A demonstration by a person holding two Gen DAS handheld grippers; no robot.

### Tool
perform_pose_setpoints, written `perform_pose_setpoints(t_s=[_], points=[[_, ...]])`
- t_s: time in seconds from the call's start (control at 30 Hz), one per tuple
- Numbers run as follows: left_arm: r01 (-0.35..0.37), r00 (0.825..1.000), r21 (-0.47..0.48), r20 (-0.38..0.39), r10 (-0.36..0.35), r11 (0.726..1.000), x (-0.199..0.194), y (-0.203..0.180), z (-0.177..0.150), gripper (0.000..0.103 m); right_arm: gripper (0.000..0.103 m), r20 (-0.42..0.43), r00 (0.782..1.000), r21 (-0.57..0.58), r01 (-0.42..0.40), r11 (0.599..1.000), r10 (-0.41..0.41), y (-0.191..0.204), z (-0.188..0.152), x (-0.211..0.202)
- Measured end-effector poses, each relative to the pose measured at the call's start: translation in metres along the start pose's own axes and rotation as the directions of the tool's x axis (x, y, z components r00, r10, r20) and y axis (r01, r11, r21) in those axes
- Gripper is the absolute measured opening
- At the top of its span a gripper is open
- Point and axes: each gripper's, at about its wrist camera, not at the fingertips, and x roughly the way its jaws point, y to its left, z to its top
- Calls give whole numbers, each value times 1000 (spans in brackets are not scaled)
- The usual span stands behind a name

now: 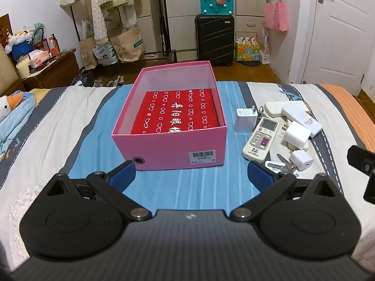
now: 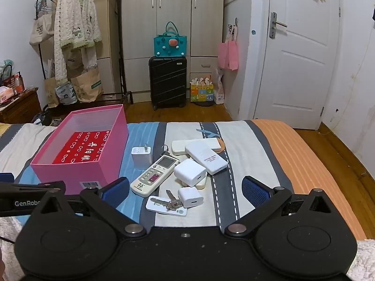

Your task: Organize rigid objects

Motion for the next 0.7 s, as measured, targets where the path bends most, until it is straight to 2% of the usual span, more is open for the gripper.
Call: perform_pose_setpoints(t_s=[0.7], points=[[7,1000,-14,-23,-7,1000,4,4,1,103,103,-4,1000,-3,3,1000,-3,0,1,-1]])
